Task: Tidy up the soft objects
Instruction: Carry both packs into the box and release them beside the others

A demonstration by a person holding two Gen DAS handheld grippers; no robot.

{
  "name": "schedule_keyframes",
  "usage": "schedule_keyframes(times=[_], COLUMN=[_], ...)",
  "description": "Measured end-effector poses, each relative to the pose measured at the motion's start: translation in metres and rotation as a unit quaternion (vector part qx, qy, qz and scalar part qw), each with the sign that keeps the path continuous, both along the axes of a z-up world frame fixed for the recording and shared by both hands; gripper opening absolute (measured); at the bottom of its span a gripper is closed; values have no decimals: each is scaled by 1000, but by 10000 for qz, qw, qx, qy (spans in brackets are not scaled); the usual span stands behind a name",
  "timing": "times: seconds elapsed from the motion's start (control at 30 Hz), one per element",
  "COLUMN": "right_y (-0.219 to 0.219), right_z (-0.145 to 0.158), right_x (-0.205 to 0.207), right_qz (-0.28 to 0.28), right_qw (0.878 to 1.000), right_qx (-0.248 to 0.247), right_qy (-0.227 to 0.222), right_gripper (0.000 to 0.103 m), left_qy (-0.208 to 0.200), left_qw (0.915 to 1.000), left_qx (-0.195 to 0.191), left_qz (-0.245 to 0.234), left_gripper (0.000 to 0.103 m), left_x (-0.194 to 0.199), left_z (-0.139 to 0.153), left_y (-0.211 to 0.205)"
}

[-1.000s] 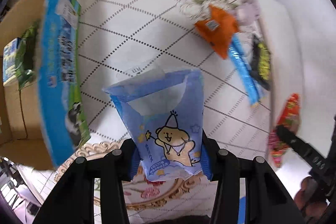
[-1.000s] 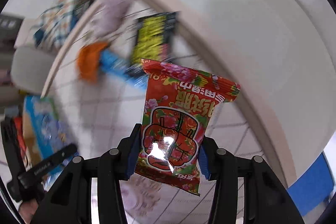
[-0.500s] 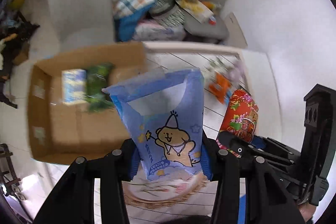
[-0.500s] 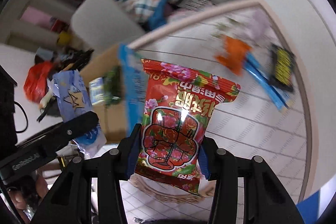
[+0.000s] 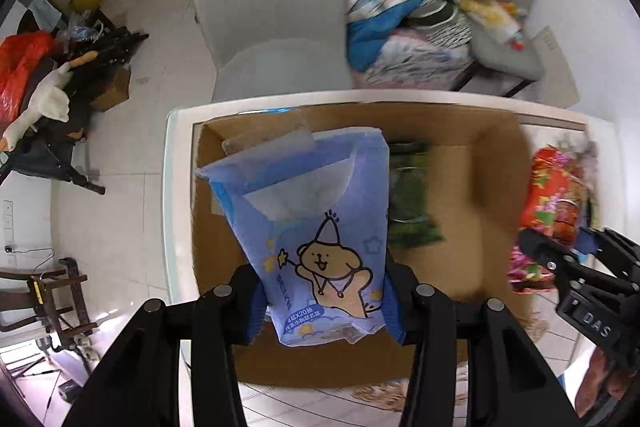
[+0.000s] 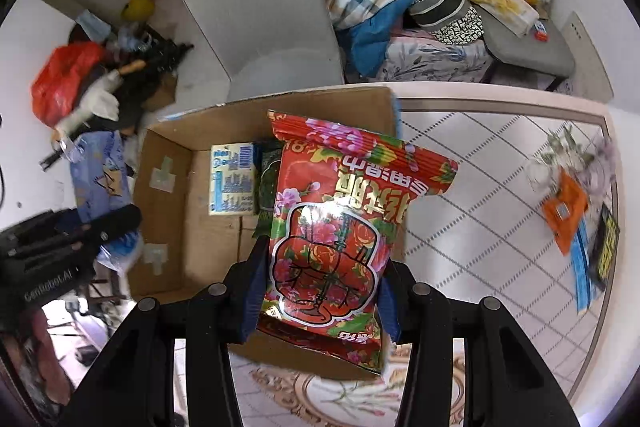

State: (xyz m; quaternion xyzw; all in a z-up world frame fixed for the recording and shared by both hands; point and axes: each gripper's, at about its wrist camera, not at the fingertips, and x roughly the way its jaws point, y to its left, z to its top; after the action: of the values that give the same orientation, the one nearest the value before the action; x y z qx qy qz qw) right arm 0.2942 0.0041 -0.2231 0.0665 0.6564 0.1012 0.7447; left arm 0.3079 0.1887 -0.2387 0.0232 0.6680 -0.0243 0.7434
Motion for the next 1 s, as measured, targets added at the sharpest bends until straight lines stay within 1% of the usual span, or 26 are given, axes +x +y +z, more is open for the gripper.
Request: schedule_keyframes(times=[0.13,0.27,0.37,0.5,0.57,0.63,0.7,0.77,0.8,0.83,0.87,0.9,1.0], right_y=[22,41,48,53,55,58,58,60,59,59,58,58,60], right_z=[-31,-61,-78,-96,-103,-109,-111,-110,-108,-107,-104,-102,-92], right_x=[18,33,39,46,49,51,54,56,57,58,58,58,54], right_qz=[176,424,529,632,707,769,752,763,724,703,671,643,569], right_qw=[9992,9959,9935,9906,9878,9866,9850,9828,9838,9850,9859,9862,9880], right_qx=[-318,-767,-966,-1163,-1342,-1391,-1527,-1668,-1634,-1569,-1522,-1515,-1427], right_qy=[168,219,291,345,342,370,299,203,162,163,174,159,133], right_gripper=[50,50,50,50,50,50,54,75,78,79,79,79,80], left_qy=[259,464,643,793,804,803,843,863,892,901,902,896,818], left_qw=[9995,9984,9972,9960,9958,9955,9955,9957,9956,9956,9957,9958,9966], left_qx=[165,328,371,402,434,487,435,351,290,234,182,177,68], left_qz=[58,15,-40,-52,-87,-102,-42,4,59,78,107,115,97], left_gripper=[44,44,44,44,46,50,51,54,54,54,56,66,82], left_x=[20,33,43,52,54,57,59,60,60,61,61,61,60], left_z=[-40,-70,-91,-108,-111,-112,-113,-111,-109,-110,-107,-107,-98], left_y=[15,19,20,23,24,25,29,31,33,34,36,35,35])
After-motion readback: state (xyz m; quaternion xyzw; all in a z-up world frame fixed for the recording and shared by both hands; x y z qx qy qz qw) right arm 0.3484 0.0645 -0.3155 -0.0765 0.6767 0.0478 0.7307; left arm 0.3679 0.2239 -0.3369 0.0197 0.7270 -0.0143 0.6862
